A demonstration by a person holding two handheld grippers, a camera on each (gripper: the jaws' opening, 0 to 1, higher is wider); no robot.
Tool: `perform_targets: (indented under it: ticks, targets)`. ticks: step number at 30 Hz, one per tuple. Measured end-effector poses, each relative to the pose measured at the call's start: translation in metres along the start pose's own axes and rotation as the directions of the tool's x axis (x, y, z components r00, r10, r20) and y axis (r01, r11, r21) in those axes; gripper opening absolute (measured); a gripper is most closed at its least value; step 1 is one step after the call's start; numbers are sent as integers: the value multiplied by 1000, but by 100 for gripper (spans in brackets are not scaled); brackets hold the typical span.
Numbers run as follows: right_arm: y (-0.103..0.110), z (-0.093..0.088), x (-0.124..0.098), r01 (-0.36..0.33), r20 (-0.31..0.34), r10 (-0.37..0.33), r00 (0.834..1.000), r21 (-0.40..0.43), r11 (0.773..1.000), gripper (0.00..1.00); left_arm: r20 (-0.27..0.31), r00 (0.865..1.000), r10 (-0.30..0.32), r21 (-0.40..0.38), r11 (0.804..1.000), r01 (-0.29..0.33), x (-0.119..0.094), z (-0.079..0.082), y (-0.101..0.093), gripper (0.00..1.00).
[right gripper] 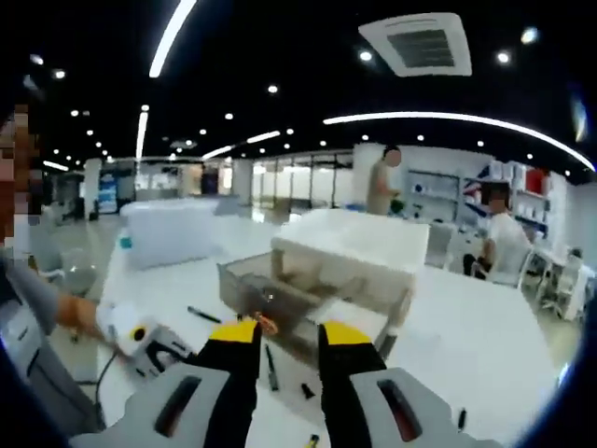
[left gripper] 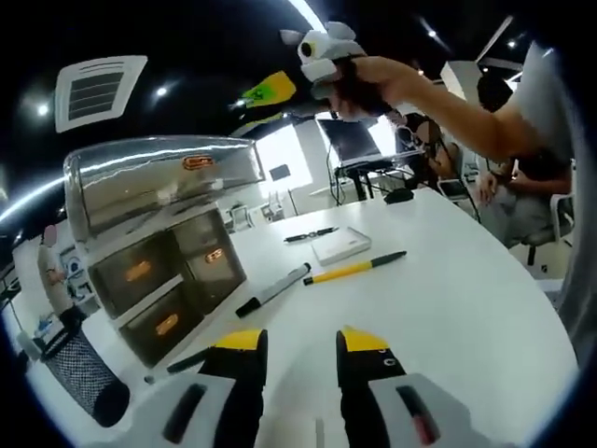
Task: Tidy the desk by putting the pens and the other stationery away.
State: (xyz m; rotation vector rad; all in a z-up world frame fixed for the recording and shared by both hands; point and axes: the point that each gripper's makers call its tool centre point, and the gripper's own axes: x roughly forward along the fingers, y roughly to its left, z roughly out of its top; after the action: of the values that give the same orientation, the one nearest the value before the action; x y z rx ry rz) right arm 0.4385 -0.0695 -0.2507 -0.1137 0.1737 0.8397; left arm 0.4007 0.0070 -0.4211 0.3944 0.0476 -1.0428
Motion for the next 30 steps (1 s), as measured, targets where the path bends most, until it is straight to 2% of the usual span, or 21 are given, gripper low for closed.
perform_targets:
  ticks: [2,4,6,8,12,18,20,21,22,23,25,30]
  targets:
    - [5,-4,-5,-32,27,30,999,72,997,23,27,1000,-16,-14,1000,16,-1,6,-3,30]
    - [3,-2,-10,-25,69,18,997,99,995,23,32,999,-15,4,1000,15,-1,8,-6,30]
    - [5,-5,-20,-24,112,16,994,74,997,22,28,1000,-10,34,999,9,0,8,-7,30]
    - [10,-10,-26,-43,127,35,991,62,997,19,22,1000,-3,50,999,2,1,7,-6,30]
    - [13,-30,-30,-24,126,22,992,18,1000,18,25,1000,-7,26,1000,6,0,6,-4,30]
    - [17,-65,-30,-35,125,30,992,39,999,18,20,1000,-16,31,999,16,1,6,-8,30]
    - [16,-72,-31,-34,128,28,991,38,999,18,9,1000,-20,38,999,19,2,3,-10,32]
    - [15,-74,-31,-20,134,18,991,12,1000,18,7,1000,-19,41,999,19,3,3,-10,32]
    - [14,-79,-32,7,131,2,991,-65,998,18,6,1000,-19,43,999,19,3,2,-9,32]
    - [13,-86,-33,32,110,-20,994,-102,994,18,4,1000,-19,42,999,19,4,1,-9,32]
    - [10,-100,-33,56,86,-44,995,-146,988,18,1,1000,-20,36,999,20,4,0,-8,32]
    - [-4,-122,-39,94,88,-85,992,-102,990,18,0,1000,-9,25,1000,9,4,-1,-2,32]
